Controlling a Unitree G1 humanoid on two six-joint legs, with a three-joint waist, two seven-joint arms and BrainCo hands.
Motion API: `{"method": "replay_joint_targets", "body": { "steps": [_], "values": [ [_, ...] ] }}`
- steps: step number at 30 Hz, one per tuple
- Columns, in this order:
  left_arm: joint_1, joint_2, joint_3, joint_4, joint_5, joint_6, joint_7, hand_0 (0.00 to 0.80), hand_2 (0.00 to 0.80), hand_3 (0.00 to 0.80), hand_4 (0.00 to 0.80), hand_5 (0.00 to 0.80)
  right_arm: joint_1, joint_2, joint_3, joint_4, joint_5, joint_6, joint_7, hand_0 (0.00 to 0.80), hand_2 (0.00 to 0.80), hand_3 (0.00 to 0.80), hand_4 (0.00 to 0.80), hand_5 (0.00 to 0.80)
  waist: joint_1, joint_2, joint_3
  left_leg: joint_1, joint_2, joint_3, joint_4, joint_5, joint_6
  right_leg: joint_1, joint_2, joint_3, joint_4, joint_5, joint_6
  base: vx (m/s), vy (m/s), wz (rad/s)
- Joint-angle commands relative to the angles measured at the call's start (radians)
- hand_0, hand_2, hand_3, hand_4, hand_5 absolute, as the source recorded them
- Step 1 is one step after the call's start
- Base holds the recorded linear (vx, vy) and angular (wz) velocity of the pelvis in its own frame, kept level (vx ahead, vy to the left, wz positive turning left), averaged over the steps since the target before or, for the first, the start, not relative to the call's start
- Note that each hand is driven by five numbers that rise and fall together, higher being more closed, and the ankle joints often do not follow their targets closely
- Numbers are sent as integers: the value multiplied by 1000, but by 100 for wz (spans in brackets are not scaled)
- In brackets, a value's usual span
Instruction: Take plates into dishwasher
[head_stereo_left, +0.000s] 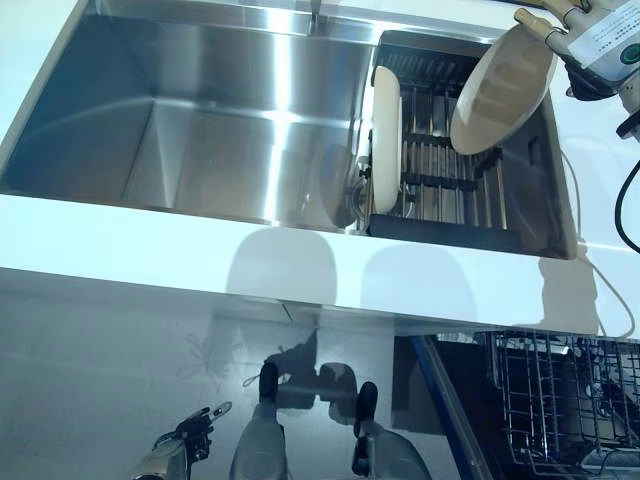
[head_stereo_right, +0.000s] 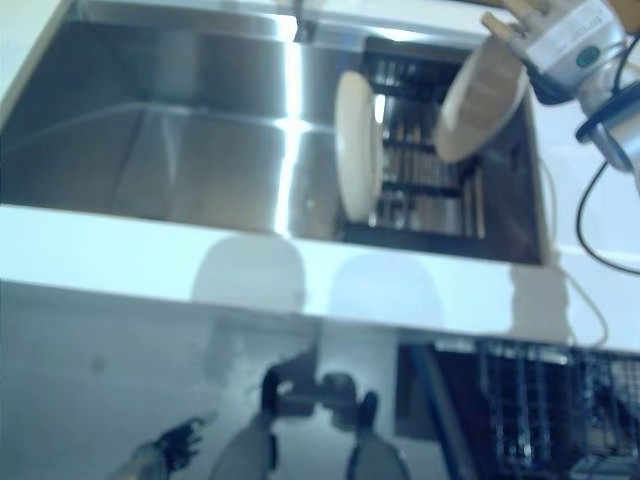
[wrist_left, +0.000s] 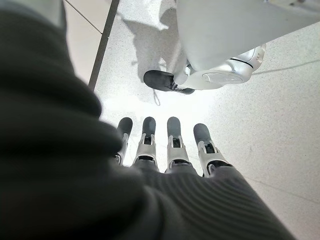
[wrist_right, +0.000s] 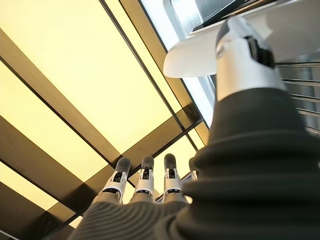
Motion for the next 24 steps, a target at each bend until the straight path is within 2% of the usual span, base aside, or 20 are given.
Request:
{"method": "replay_joint_targets", "body": {
  "steps": [1, 24],
  "values": [
    [10, 3, -10, 20, -32, -10, -14, 0, 0, 0, 0, 0, -59, -34, 5, -11, -27, 18, -14, 0, 0, 0, 0, 0, 7, -23, -28, 8, 0, -36, -4, -44, 12, -49, -37, 41, -1, 63, 62, 0, 0, 0],
    [1, -9, -13, 25, -62, -23, -22, 0, 0, 0, 0, 0, -104, -11, 45, 13, -69, -1, -12, 0, 0, 0, 0, 0, 10, -14, -13, 2, -4, -36, -4, -46, 13, -57, -41, 40, -1, 62, 58, 0, 0, 0]
  ]
}}
